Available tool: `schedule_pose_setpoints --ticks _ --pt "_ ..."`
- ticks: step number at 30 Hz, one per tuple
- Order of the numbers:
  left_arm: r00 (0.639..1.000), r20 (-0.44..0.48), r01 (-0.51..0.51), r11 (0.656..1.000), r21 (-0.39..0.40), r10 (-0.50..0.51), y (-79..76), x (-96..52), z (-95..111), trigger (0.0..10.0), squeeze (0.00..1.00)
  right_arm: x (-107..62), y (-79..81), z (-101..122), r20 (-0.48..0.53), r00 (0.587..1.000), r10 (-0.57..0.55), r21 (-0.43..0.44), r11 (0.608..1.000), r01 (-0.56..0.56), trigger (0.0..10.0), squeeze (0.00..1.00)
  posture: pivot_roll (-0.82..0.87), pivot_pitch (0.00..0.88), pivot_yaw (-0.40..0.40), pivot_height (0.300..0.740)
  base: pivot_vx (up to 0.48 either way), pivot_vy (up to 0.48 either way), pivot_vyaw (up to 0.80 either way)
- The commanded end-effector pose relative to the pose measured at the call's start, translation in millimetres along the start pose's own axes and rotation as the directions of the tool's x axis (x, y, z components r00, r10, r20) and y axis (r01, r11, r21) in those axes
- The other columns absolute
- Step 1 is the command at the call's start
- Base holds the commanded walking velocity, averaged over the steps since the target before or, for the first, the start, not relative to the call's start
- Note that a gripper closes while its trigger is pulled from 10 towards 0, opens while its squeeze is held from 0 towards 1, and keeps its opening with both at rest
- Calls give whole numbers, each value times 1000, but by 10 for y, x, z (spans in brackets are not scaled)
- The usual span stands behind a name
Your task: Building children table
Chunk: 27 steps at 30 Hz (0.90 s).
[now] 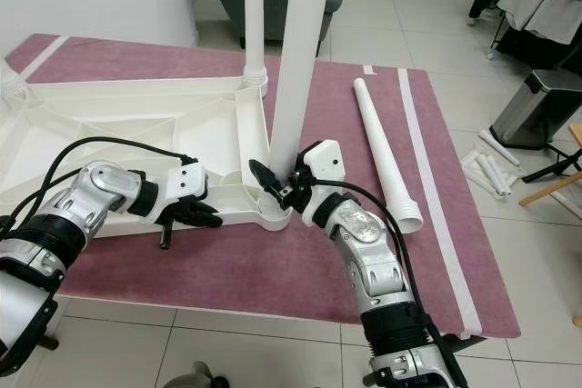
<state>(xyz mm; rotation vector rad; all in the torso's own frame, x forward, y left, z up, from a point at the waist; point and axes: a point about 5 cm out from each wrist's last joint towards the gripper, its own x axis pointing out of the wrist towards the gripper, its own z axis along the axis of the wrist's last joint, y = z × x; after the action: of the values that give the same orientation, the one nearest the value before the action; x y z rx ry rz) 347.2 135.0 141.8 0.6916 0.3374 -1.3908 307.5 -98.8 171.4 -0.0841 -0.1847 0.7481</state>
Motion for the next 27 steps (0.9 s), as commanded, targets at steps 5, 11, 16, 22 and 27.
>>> schedule_pose_setpoints --ticks 5,11,16,22,27 --pt "998 48 -44 998 45 42 85 -58 119 0 0 -14 -76 -251 -112 994 -18 78 997 27 10000 0 105 59 19 740 0 0 0" --pt "998 53 -46 998 43 44 85 -56 120 0 0 17 -169 -281 -145 987 -74 88 992 87 10000 0 109 58 15 740 0 0 0" --pt "997 61 -54 998 35 52 82 -54 113 0 0 -15 -93 -311 -160 981 -110 71 990 123 10000 0 103 59 13 740 0 0 0" --pt "996 65 -57 998 32 55 83 -51 115 0 0 -36 -52 -337 -170 976 -136 61 987 148 10000 0 103 59 13 740 0 0 0" --pt "994 81 -71 997 19 69 100 -35 139 0 0 -110 1 -411 -192 948 -252 52 962 266 10000 0 94 61 16 740 0 0 0"
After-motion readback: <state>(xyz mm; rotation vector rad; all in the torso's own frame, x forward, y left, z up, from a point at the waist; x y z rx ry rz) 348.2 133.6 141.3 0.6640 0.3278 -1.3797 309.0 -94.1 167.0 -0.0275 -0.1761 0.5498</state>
